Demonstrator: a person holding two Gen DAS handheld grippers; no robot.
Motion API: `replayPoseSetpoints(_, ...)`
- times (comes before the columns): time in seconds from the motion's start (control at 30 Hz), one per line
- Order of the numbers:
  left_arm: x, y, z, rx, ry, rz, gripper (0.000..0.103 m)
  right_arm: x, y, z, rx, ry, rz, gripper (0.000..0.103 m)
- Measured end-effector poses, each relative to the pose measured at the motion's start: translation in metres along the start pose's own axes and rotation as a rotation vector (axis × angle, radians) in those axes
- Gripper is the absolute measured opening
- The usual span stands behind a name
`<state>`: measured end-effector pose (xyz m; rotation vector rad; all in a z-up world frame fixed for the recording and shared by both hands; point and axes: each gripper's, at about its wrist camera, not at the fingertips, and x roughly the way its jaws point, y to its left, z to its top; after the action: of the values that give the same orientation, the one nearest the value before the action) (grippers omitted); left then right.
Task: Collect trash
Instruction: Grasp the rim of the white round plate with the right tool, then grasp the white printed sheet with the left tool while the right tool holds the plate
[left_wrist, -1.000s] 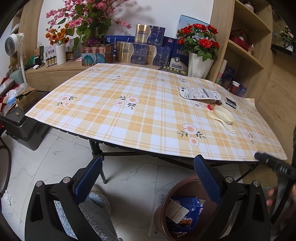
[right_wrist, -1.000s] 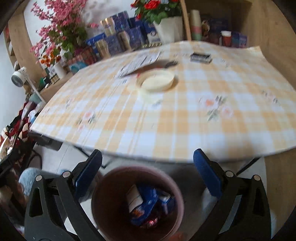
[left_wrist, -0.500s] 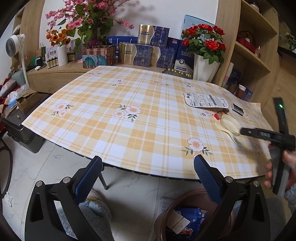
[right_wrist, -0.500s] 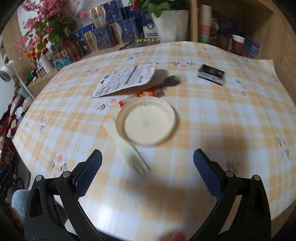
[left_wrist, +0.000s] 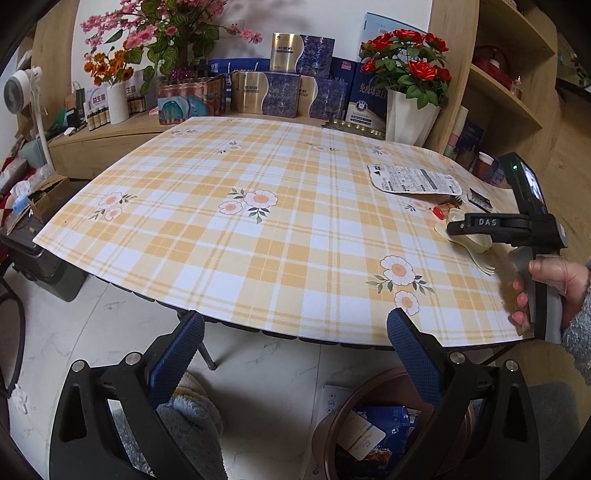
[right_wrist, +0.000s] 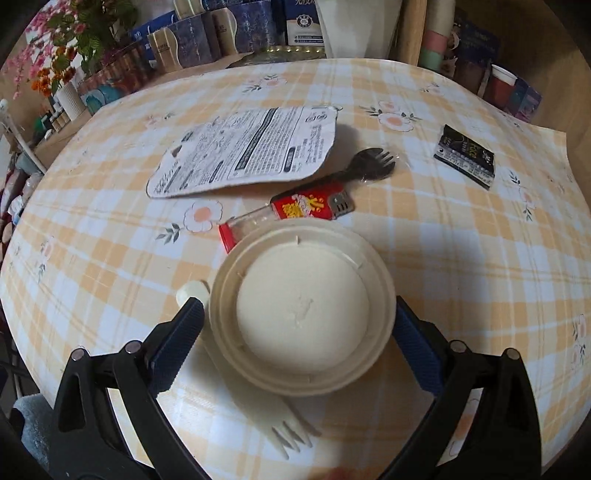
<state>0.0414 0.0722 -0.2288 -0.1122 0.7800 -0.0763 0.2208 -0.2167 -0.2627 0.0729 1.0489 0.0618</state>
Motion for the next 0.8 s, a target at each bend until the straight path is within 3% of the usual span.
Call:
replayPoseSetpoints(0.03,0.001,0.000,0.000,0.000,0.004,0.002,0.097,-0.001,-0.003,0.000,0.014,-0.010,0.024,0.089)
replayPoseSetpoints(0.2,0.004,-0.003,0.000,0.016,0.012,0.009,0.097,-0.015,-0.006,0.001,-0.037,-0.074,0.077,0.086)
replayPoseSetpoints(0.43,0.007,-0.018,0.027,0.099,-0.029,-0.005,0.097,-0.045,-0.020,0.008,-0.158,-0.261,-0.001,0.087)
replayPoseSetpoints(0.67,0.026,-0.059,0.081,0.193,-0.079,-0.105,0.097,-0.041,-0.065,0.002,-0.016,-0.298,-0.027,0.087)
replayPoseSetpoints(0.8,0.056,-0.095,0.110,0.317,-0.073,-0.140,0.097,-0.041,-0.073,-0.002,0.024,-0.312,-0.020,0.087)
